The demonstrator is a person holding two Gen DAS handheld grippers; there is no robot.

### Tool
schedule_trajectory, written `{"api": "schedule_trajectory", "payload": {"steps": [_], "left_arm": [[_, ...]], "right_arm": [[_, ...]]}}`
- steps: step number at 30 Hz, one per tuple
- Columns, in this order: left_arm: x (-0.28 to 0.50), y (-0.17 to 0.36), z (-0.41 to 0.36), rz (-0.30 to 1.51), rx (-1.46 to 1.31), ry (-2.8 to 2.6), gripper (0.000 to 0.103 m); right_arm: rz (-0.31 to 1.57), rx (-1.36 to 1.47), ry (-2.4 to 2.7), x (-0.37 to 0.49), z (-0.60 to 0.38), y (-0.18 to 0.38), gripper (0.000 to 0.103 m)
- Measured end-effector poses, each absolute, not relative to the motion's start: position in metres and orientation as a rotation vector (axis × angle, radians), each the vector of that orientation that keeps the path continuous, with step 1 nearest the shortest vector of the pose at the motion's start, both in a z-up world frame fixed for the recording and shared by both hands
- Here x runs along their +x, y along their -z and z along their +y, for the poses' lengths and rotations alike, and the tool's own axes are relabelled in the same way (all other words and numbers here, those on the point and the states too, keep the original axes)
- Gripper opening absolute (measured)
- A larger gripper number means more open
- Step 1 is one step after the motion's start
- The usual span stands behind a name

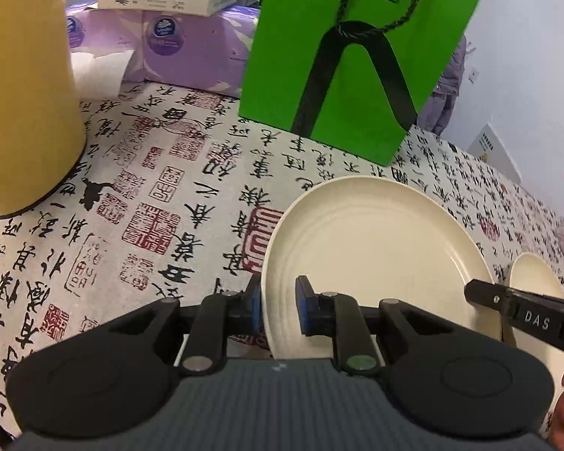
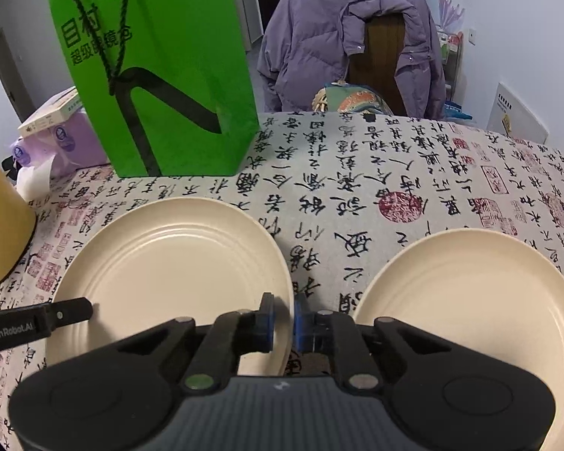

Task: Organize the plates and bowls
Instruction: 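Close both grippers on the cream plate rim, then lift the cream plate off the table with both grippers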

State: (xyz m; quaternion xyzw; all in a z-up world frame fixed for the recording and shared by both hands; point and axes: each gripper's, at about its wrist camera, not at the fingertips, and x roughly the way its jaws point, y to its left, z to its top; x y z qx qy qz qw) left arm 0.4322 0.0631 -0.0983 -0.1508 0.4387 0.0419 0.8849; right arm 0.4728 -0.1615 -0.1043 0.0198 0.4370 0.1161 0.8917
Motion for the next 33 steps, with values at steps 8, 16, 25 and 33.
{"api": "schedule_trajectory", "payload": {"steps": [8,16,25,33], "left_arm": [[0.425,0.083,0.064,0.845,-0.304,-0.122,0.018],[0.414,0.062,0.064,0.773,-0.312,-0.125,0.018],[0.396,0.04,0.058,0.698,-0.302,-0.105,0.018],[0.387,0.027,0.058,0.657,-0.295,-0.107,0.018]], "right_arm": [[0.856,0.034,-0.26,0.467,-0.156,0.091,0.01],[0.793,0.038,-0.273,0.457,-0.156,0.07,0.01],[0.725,0.047,-0.264,0.438,-0.164,0.044,0.01],[0.702,0.057,-0.262,0.426,-0.166,0.031,0.01]]}}
